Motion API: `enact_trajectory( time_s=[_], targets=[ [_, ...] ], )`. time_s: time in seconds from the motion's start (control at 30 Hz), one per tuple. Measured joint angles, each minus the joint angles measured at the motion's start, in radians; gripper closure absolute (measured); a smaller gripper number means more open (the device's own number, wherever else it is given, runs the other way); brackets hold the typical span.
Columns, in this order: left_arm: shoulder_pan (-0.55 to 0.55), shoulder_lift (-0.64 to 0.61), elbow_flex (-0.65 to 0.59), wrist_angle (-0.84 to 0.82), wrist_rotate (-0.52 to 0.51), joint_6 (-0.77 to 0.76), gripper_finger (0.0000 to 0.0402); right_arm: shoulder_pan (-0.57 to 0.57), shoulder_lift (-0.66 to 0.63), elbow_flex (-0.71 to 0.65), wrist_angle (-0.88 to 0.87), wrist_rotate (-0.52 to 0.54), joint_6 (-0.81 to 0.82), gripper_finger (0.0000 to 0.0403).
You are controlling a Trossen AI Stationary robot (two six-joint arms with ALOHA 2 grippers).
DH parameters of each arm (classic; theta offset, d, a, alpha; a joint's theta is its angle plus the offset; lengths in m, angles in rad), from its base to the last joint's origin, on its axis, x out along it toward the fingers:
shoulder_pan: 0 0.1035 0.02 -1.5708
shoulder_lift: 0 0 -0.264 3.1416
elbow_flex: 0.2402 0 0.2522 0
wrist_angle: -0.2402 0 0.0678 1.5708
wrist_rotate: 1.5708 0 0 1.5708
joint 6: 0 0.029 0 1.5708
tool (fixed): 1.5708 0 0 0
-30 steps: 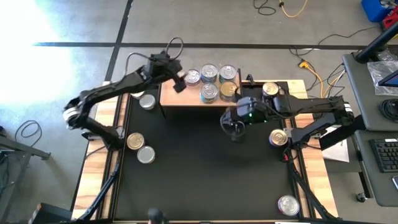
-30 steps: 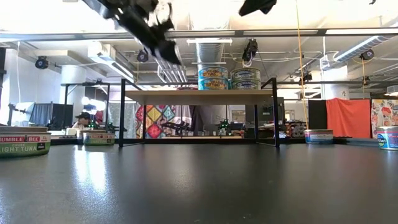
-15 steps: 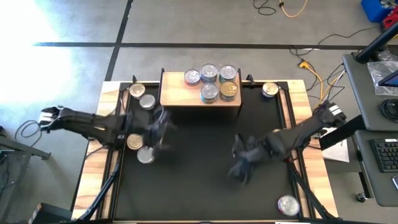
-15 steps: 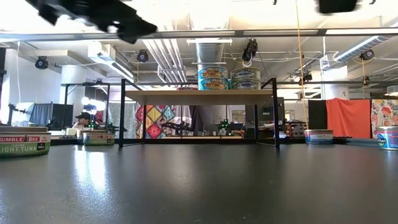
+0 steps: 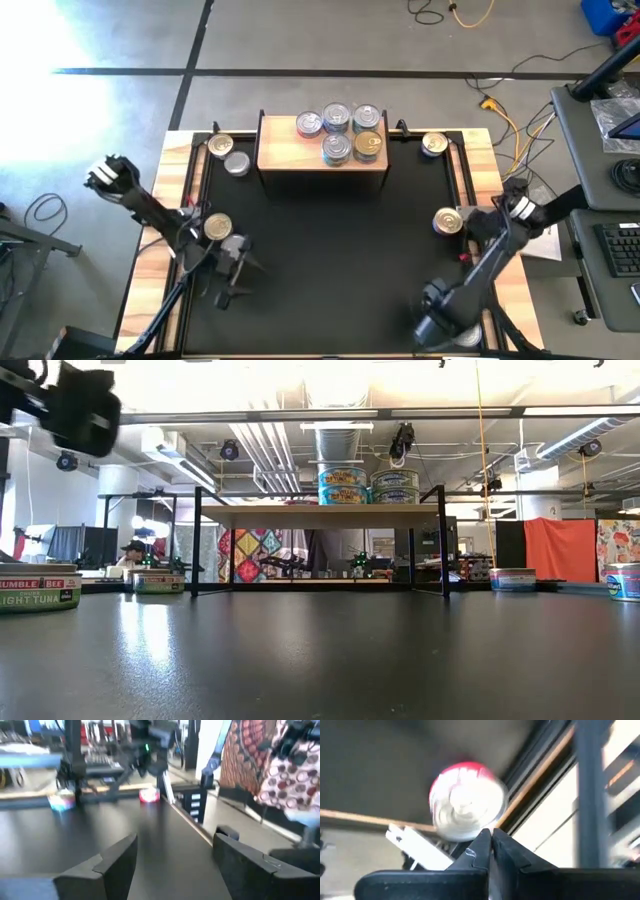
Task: Stack canned seafood by type on shelf
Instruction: Stack the red tuna can on the top of the red tuna can on the shelf
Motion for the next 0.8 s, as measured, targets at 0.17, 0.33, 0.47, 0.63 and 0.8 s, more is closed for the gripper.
enact_trajectory(
  time_s=[0.17,0.33,0.47,0.63,0.8],
  targets=[
    [-0.071,0.115,0.024,0.088,-0.032,-0.016,0.0160,0.107,0.001,-0.049,0.204,-0.043,0.277,0.0390],
    [-0.074,0.215,0.081,0.085,-0.037,-0.043,0.0160,0.127,0.028,-0.097,0.250,-0.049,0.383,0.0390],
    [-0.074,0.267,0.122,0.085,-0.039,-0.043,0.0160,0.101,0.071,-0.119,0.260,-0.036,0.311,0.0390],
    [-0.067,0.315,0.179,0.087,-0.064,0.017,0.0160,0.010,0.135,-0.092,0.314,-0.013,0.117,0.0390],
    [-0.035,0.397,0.264,0.089,0.002,0.025,0.0160,-0.114,0.180,0.058,0.335,0.285,-0.178,0.0390]
  ],
)
